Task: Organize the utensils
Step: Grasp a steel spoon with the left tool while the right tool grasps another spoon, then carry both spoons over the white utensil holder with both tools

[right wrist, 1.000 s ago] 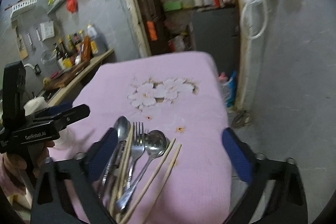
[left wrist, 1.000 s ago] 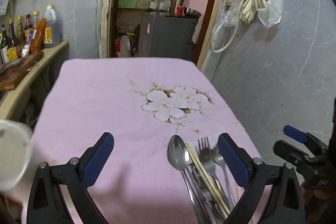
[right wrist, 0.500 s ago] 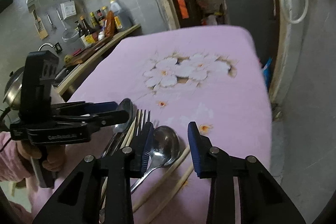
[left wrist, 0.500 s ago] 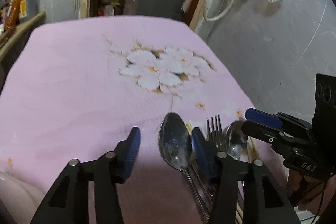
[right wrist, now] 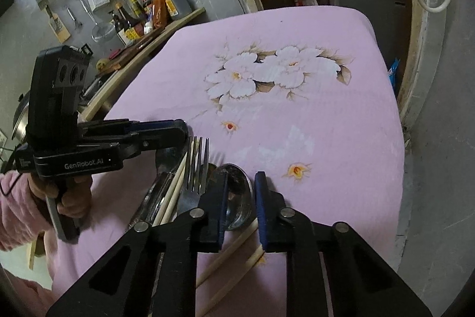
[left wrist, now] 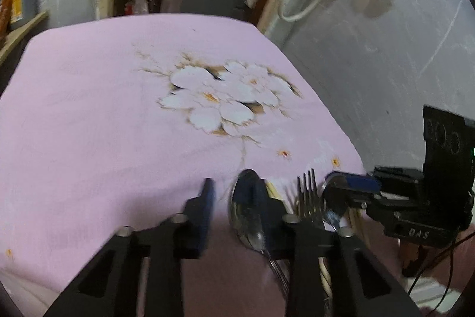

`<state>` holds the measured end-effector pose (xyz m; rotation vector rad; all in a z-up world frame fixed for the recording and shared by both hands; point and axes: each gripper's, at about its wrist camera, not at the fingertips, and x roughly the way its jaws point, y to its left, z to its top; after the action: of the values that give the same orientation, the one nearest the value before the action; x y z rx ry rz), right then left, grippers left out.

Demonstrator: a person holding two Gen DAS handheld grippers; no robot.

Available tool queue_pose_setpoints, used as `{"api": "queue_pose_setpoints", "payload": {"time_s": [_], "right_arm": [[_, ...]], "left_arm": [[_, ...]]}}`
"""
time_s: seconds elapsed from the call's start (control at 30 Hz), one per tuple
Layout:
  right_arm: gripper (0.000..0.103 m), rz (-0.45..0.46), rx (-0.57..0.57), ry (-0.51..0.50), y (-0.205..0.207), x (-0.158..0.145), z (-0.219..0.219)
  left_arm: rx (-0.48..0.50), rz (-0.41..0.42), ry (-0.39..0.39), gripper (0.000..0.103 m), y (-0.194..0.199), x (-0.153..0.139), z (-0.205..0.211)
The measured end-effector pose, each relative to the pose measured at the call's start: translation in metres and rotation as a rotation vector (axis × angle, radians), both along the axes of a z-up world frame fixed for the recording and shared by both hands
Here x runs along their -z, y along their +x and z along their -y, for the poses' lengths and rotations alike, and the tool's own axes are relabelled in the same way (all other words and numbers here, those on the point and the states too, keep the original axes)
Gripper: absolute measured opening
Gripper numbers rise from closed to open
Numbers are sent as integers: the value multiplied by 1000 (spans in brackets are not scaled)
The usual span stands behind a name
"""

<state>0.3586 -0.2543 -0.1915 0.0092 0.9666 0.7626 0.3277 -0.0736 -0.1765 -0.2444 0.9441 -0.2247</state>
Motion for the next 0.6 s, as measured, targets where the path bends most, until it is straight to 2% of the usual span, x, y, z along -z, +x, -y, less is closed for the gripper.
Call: {"api": "queue_pose_setpoints", "payload": {"time_s": [0.03,0.17,0.3,0.4,0.6], "right_arm": [[10,-2,-3,-5,0,0,2],[4,-2,-11,-1,-1,-10,5],[4,34,20,-5,-12,-25,9],[4,114,80,-34,-33,-50,12],[4,309,237,-66,-90,-117,5]], "left_arm": [[15,-4,-1,10,-1,-2,1],[35,-16,3,4,0,-10,5],[-5,30,53,3,-13,-32,3],[-62,91,100,3,-33,-57,-1],[-246,265,225,3,-89,-111,-15]]}}
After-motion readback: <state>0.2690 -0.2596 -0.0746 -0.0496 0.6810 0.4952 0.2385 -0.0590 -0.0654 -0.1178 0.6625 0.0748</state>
